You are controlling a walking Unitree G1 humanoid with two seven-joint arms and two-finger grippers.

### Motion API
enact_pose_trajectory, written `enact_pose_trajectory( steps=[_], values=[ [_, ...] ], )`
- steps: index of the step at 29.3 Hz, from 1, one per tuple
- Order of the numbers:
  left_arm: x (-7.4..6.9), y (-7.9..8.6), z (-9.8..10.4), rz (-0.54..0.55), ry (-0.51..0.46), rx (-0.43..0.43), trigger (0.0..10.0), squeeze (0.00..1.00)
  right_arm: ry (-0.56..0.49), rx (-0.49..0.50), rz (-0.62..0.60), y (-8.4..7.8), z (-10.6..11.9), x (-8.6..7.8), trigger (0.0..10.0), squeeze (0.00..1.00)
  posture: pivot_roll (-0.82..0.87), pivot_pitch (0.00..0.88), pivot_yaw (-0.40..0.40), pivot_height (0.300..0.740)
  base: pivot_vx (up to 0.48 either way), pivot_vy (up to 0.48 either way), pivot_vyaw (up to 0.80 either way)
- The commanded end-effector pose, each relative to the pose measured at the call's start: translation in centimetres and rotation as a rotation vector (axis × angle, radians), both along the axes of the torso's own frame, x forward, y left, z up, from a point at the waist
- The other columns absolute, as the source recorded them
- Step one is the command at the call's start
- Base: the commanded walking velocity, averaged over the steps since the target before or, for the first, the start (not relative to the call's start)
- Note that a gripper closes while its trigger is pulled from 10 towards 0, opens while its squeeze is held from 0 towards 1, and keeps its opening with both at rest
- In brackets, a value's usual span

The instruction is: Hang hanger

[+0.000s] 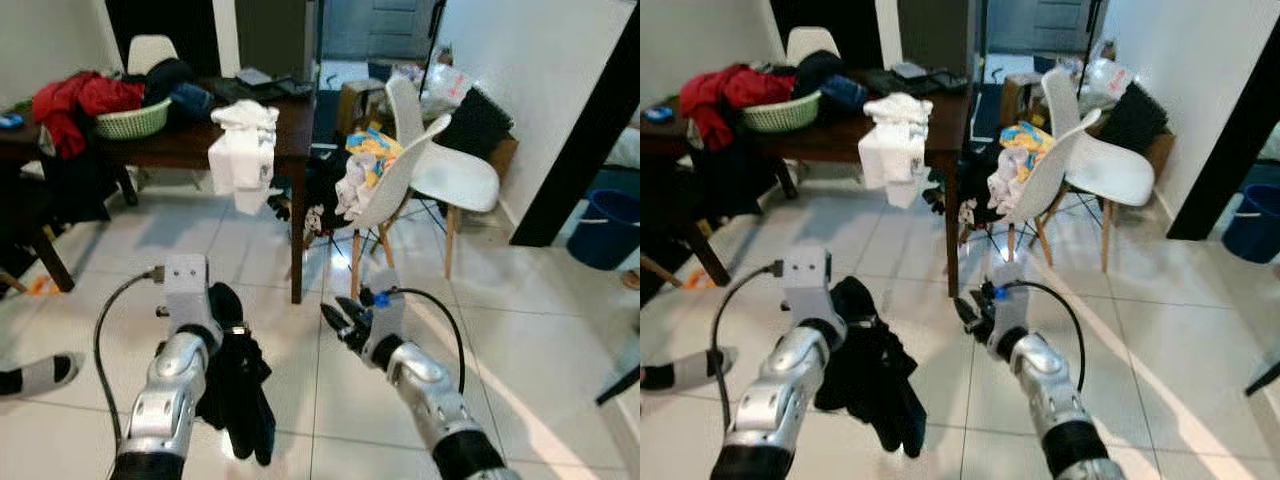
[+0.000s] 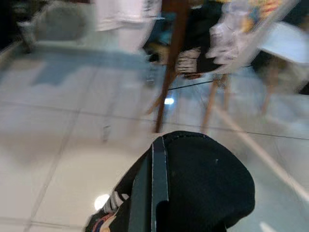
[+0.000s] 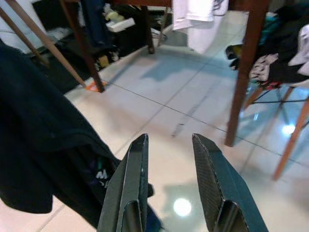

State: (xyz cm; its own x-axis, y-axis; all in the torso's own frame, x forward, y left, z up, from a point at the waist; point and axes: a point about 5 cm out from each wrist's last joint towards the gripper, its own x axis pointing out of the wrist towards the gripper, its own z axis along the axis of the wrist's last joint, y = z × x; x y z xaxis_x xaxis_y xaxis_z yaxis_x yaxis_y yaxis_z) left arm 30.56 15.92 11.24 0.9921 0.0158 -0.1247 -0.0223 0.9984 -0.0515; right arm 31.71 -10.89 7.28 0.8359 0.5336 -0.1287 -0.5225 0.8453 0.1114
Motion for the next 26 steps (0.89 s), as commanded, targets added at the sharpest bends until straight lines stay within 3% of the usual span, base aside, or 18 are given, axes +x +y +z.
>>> enact_pose_trajectory(
  steps=[1,12,19,26],
  values=[
    [-0.2,0.5,0.2,0.011,-0.005,-0.001,10.0,0.00,0.007,0.016,0.009,0.5,-0.1,-0.2,10.0,0.00,0.00,0.000,-0.045,0.740,0.326,0.000,0.00],
    [-0.5,0.7,0.1,0.021,-0.004,0.000,10.0,0.00,-0.024,0.039,0.015,0.7,0.7,0.1,10.0,0.00,0.00,0.000,-0.049,0.740,0.327,0.000,0.00],
    [-0.3,0.8,0.5,0.025,-0.006,-0.001,10.0,0.00,-0.108,0.118,-0.001,1.1,3.9,1.3,10.0,0.00,0.00,0.000,-0.041,0.740,0.326,0.000,0.00],
    [-0.1,0.6,0.7,0.020,-0.016,-0.003,10.0,0.00,-0.113,0.120,-0.007,0.7,4.1,1.4,10.0,0.00,-0.01,0.000,-0.043,0.740,0.325,0.000,0.00]
  ],
)
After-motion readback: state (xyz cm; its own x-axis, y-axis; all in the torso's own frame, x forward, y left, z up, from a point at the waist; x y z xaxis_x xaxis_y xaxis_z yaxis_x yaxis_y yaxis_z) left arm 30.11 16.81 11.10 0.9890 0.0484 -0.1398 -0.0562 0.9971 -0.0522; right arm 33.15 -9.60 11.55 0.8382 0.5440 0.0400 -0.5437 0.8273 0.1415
